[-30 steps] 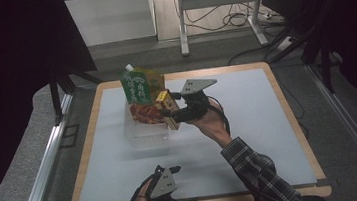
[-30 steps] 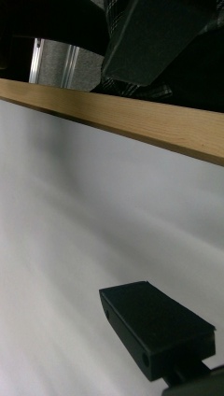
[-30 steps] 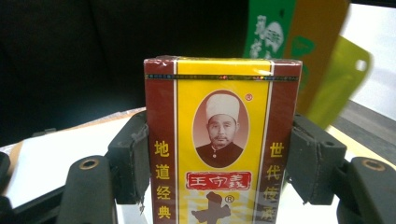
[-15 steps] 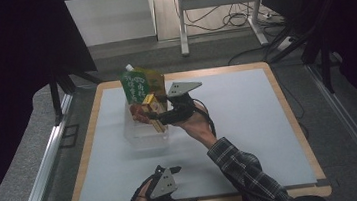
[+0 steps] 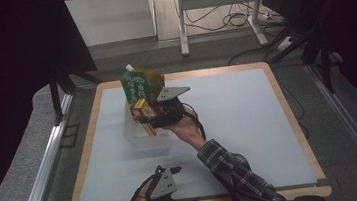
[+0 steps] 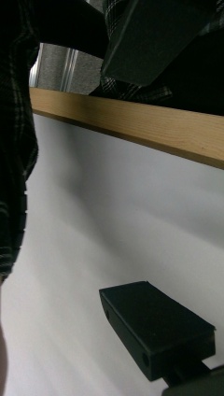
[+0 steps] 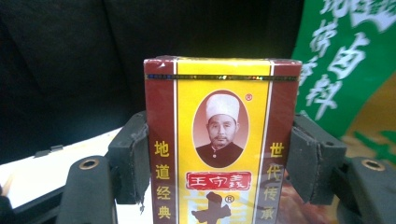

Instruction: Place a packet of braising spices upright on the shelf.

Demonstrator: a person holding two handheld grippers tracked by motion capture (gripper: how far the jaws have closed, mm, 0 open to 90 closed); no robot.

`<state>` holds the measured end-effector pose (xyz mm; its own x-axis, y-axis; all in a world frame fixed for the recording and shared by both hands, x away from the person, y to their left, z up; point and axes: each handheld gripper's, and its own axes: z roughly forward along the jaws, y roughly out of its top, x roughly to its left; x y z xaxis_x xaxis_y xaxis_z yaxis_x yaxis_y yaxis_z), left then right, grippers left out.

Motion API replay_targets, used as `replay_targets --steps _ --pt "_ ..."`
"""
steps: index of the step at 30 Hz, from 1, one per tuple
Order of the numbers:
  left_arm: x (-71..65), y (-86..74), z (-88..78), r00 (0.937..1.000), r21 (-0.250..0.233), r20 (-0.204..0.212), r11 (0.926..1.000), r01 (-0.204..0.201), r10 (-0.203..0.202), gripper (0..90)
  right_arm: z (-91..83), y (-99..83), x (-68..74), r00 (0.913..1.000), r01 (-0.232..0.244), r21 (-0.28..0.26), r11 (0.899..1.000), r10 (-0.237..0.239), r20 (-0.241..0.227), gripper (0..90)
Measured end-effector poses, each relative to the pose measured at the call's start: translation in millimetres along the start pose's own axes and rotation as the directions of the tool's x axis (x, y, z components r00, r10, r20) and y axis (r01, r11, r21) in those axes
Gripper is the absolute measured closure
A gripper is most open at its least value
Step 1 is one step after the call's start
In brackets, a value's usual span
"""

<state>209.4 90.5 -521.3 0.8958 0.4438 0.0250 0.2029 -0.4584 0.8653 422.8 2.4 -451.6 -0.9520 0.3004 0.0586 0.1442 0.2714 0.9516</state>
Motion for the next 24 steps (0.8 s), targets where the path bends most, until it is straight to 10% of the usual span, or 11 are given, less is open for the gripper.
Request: replay_targets --steps 24 --pt "-0.5 -0.2 1.2 1.0 0.008 0.006 1.0 -0.004 0.004 0.0 5.1 -31.0 -5.4 0.9976 -0.041 -0.031 0.999 0.039 -0.057 32.2"
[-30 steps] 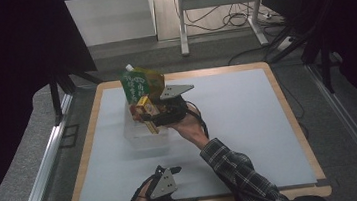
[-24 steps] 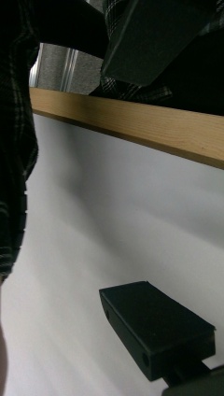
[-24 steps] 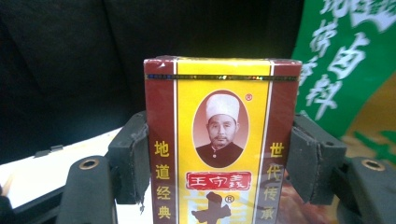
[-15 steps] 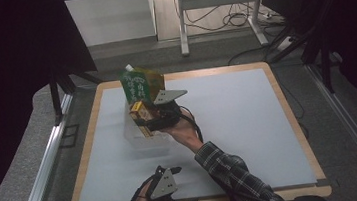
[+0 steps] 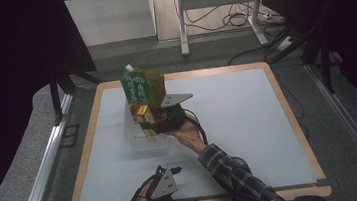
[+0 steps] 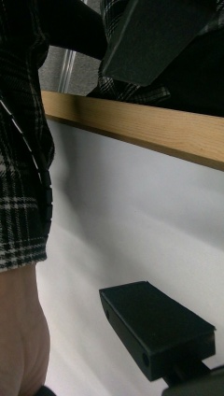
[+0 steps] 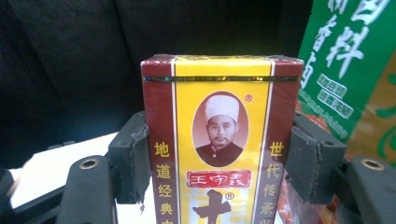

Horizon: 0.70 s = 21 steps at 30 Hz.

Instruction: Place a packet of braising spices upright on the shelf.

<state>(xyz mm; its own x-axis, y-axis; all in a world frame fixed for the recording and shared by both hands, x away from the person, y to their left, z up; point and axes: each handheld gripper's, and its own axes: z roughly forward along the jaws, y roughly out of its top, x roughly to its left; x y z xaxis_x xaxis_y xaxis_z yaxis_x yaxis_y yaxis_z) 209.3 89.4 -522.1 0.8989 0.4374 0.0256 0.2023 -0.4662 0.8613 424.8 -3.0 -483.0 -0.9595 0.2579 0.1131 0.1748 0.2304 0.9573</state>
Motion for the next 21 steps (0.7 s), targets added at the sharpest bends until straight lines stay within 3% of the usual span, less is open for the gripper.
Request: replay_targets --steps 4,9,15,19,21 --pt "-0.3 0.1 0.4 1.0 0.002 0.001 1.0 -0.001 0.001 0.0 -4.7 -5.6 -3.2 0.9997 -0.022 0.002 1.0 0.022 -0.001 32.3" --pt "-1.1 0.2 1.2 1.0 0.003 0.002 1.0 -0.003 0.003 0.0 -5.2 -10.7 0.9 0.9996 0.012 0.044 0.999 -0.014 0.025 32.5" --pt "-1.7 0.3 2.1 1.0 0.006 0.007 1.0 -0.004 0.004 0.0 -6.1 -20.9 -1.4 0.9989 -0.025 0.062 0.998 0.022 0.041 32.9" --pt "-1.8 0.3 1.9 1.0 0.005 0.006 1.0 -0.003 0.003 0.0 -6.9 -26.4 -1.2 0.9989 -0.007 0.072 0.997 0.004 0.047 33.0" --pt "-1.8 0.3 1.6 1.0 0.004 0.005 1.0 -0.003 0.003 0.0 -7.9 -27.4 -2.7 0.9989 -0.022 0.07 0.997 0.019 0.042 32.7"
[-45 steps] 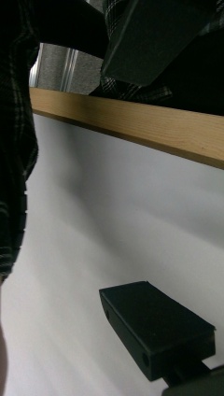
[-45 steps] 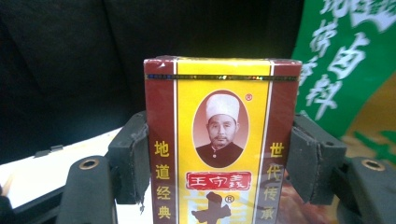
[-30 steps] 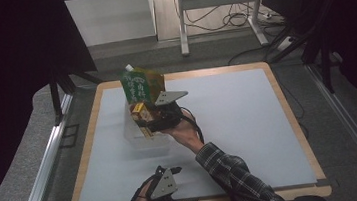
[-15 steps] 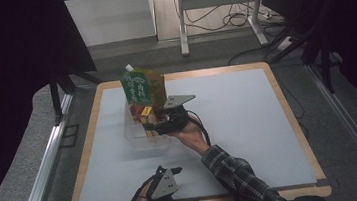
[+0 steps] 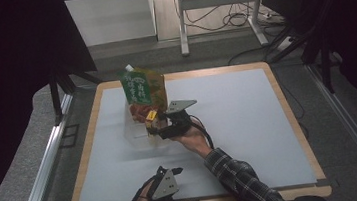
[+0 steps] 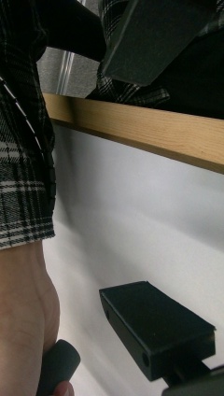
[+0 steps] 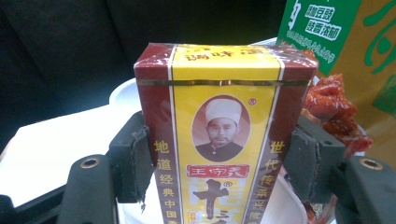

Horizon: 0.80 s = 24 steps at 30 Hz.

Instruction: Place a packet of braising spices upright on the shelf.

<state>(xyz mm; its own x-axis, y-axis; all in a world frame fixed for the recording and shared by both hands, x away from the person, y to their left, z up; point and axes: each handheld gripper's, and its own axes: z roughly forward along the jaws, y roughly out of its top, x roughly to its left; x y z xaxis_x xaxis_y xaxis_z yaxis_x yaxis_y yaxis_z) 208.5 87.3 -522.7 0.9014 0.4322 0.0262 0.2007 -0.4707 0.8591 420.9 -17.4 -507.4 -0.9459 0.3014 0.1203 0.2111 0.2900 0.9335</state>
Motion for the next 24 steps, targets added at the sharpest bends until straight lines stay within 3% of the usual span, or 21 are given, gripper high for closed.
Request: replay_targets --steps 5,16,24 --pt "0.7 0.0 -0.3 1.0 -0.002 -0.001 1.0 0.001 -0.001 0.0 1.2 3.4 1.8 0.9998 0.014 0.019 1.0 -0.014 0.017 30.4" --pt "0.7 0.1 -0.2 1.0 -0.002 -0.004 1.0 -0.001 0.001 0.0 -2.7 16.9 8.2 0.9982 0.043 0.054 0.998 -0.045 0.039 15.9" --pt "1.1 0.1 -0.4 1.0 -0.004 -0.007 1.0 0.002 -0.002 0.0 -10.1 19.4 10.0 0.9974 0.04 0.093 0.995 -0.045 0.056 10.8"
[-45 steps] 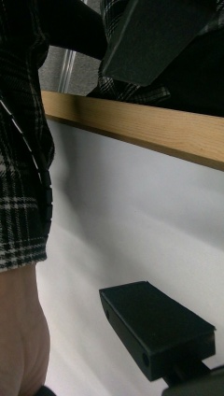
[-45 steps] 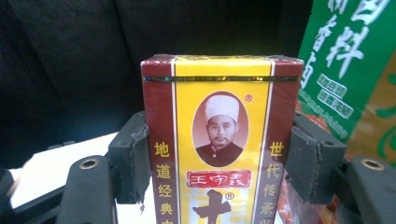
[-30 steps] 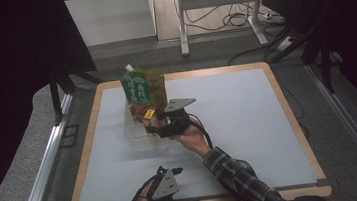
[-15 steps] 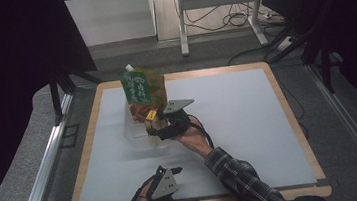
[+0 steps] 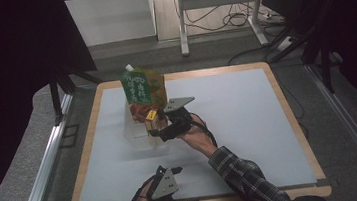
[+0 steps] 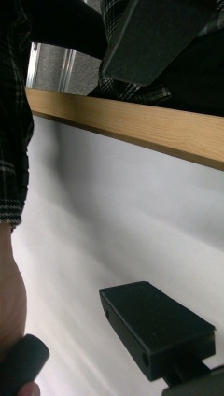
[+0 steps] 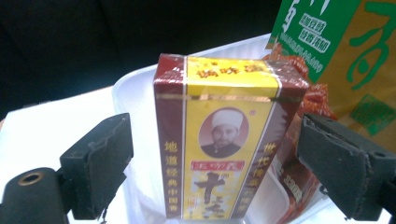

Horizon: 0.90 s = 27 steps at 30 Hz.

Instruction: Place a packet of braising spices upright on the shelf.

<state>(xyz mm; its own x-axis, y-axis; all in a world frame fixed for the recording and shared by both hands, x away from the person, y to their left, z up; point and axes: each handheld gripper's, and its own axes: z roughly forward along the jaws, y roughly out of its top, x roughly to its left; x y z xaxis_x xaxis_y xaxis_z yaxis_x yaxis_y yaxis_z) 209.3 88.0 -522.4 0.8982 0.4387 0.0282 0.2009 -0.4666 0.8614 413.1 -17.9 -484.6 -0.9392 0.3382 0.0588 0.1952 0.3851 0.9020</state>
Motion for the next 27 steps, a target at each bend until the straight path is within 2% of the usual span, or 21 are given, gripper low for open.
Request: replay_targets --steps 7,19,27 --pt "0.3 0.0 -0.4 1.0 -0.004 -0.004 1.0 0.004 -0.004 0.0 -9.5 3.0 3.5 0.9996 0.022 0.025 0.999 -0.022 0.015 9.1" --pt "0.7 0.1 -0.9 0.9999 -0.009 -0.013 0.9999 0.007 -0.007 0.0 -28.6 8.2 5.4 0.9997 -0.002 0.049 0.999 0.001 0.024 7.0" --pt "0.7 0.0 -0.7 0.9998 -0.008 -0.018 0.9999 0.008 -0.008 0.0 -38.8 5.1 4.5 0.9992 -0.017 0.073 0.997 0.014 0.037 5.5"
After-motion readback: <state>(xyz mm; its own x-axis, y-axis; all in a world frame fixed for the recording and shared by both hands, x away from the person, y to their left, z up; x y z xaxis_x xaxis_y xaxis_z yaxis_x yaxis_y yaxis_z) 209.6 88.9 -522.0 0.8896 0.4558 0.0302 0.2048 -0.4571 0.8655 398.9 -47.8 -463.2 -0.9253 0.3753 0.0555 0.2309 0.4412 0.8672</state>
